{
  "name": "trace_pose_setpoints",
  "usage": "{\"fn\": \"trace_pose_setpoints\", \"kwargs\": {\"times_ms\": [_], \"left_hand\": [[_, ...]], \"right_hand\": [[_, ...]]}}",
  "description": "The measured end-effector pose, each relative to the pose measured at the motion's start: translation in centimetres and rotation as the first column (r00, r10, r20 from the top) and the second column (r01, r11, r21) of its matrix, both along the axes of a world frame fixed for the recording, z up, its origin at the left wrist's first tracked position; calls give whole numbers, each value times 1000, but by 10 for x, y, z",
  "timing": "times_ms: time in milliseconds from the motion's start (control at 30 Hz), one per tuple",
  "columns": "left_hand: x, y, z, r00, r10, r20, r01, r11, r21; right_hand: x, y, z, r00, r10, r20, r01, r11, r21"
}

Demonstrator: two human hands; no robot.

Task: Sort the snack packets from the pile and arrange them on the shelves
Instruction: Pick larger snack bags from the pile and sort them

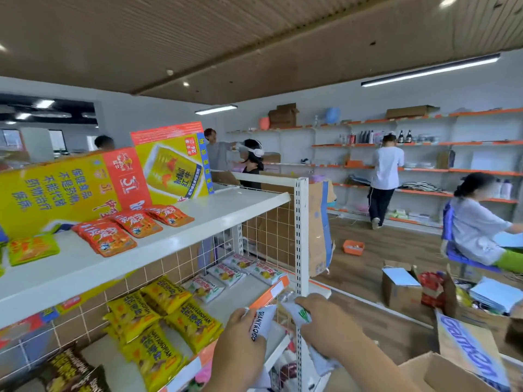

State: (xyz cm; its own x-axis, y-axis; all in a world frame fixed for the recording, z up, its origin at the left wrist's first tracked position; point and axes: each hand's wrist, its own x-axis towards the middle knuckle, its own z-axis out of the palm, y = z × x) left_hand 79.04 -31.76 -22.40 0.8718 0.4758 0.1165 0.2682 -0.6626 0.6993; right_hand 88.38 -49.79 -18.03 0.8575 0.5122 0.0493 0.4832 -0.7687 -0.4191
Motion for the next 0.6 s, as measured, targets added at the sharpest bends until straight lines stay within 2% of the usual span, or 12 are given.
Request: {"fn": "trace_pose_setpoints", "kwargs": {"times_ms": [133,333,600], "left_hand": [[32,24,-14,999,40,-15,-40,999,13],[97,71,-22,995,93,34,-90,993,-78],[184,125,-30,999,54,7,-53,997,-63]], "right_hand": [[30,28,-16,999,38,-22,-38,999,21],[87,76,-28,997,55,-49,-53,998,43],[162,129,-38,999,22,-47,-22,1000,-4]]}}
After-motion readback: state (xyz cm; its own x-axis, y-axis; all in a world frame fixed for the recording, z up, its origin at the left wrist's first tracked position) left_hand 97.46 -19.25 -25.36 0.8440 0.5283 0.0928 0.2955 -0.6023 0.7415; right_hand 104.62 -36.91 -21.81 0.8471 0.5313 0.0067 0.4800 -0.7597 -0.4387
